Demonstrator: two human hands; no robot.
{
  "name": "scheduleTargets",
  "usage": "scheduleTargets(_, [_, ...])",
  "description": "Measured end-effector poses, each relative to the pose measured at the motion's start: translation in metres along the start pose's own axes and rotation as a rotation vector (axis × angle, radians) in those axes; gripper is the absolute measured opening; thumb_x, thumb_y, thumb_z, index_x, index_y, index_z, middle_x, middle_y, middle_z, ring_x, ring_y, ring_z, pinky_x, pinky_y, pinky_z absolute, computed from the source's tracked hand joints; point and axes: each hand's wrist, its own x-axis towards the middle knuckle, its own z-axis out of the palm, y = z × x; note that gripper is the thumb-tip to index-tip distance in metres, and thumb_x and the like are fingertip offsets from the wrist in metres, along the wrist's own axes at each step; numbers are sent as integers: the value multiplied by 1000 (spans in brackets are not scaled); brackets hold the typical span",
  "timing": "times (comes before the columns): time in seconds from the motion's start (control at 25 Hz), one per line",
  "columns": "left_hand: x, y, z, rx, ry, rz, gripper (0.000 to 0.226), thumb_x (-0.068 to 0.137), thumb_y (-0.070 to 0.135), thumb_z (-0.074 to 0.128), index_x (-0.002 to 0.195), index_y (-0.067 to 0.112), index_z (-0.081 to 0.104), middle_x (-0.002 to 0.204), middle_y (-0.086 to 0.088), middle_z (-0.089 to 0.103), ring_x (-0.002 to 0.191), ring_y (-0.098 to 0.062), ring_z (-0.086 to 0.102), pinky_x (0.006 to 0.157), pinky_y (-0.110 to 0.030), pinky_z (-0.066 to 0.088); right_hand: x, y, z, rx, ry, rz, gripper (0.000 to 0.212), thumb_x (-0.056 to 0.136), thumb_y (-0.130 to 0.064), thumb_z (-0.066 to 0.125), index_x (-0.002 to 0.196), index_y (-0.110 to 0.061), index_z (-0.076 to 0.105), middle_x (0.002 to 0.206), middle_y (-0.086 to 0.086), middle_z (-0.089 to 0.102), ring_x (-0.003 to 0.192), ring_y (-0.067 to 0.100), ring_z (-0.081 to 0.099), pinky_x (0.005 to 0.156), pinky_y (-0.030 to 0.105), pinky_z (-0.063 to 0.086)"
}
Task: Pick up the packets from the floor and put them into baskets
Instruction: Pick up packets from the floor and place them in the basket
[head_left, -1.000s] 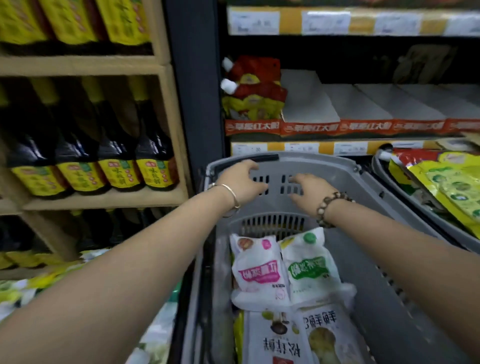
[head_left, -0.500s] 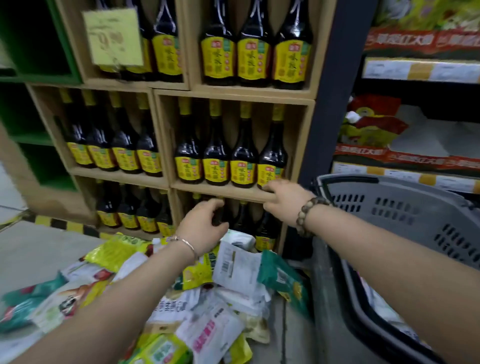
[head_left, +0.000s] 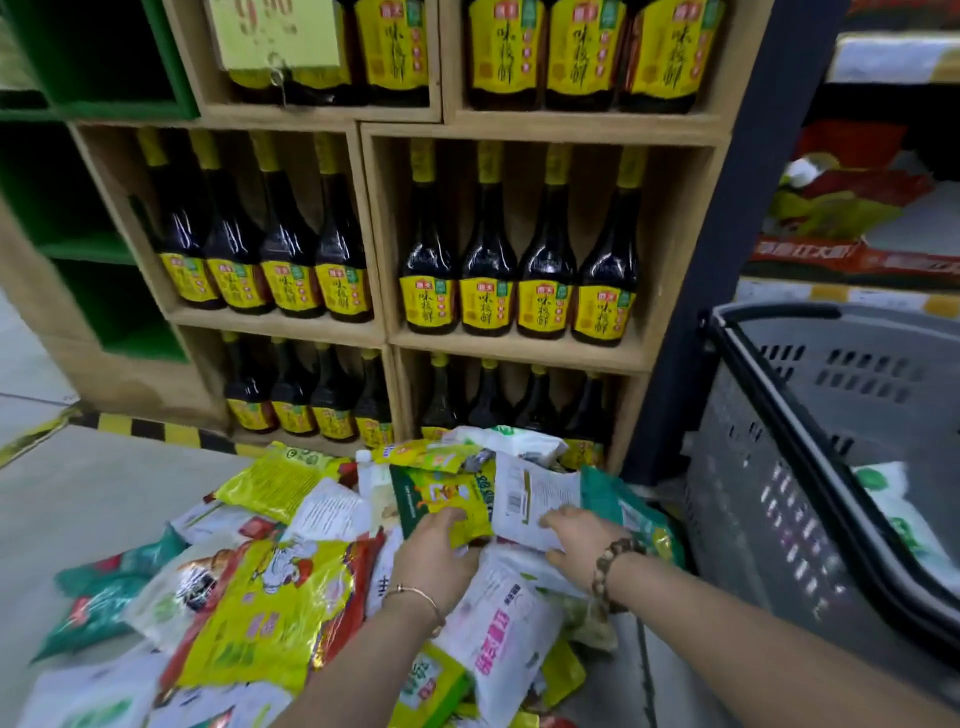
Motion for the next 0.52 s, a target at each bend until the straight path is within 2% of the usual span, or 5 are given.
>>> scheduleTargets(0.16, [4, -10, 13, -70, -64, -4, 48, 85, 27, 66, 130, 20, 49, 136, 0, 49, 122, -17, 48, 101, -33, 41, 3, 14, 56, 169, -32, 70, 40, 90, -29, 48, 130, -22, 46, 132, 4, 47, 116, 22, 50, 93, 35, 45])
scheduleTargets(0.28, [4, -22, 14, -2, -134, 68, 48, 83, 27, 68, 128, 23, 50, 132, 4, 49, 119, -12, 48, 97, -24, 39, 6, -2, 90, 314, -60, 136, 50, 90, -39, 50, 136, -25, 39, 139, -1, 44, 121, 19, 48, 95, 35, 45])
scheduleTargets(0.4, [8, -36, 11, 97, -173, 109, 49, 83, 24, 68, 128, 23, 50, 132, 4, 49, 119, -13, 49, 95, -22, 40, 19, -15, 107, 341, -104, 171, 61, 86, -46, 54, 139, -21, 35, 139, 5, 41, 124, 24, 45, 97, 36, 43])
scheduleTargets(0.52, [14, -48, 12, 203, -229, 127, 48, 82, 25, 67, 127, 26, 50, 131, 6, 48, 119, -13, 50, 95, -22, 41, 30, -15, 109, 383, -193, 247, 81, 80, -55, 59, 143, -17, 25, 138, 11, 37, 123, 29, 44, 96, 37, 42])
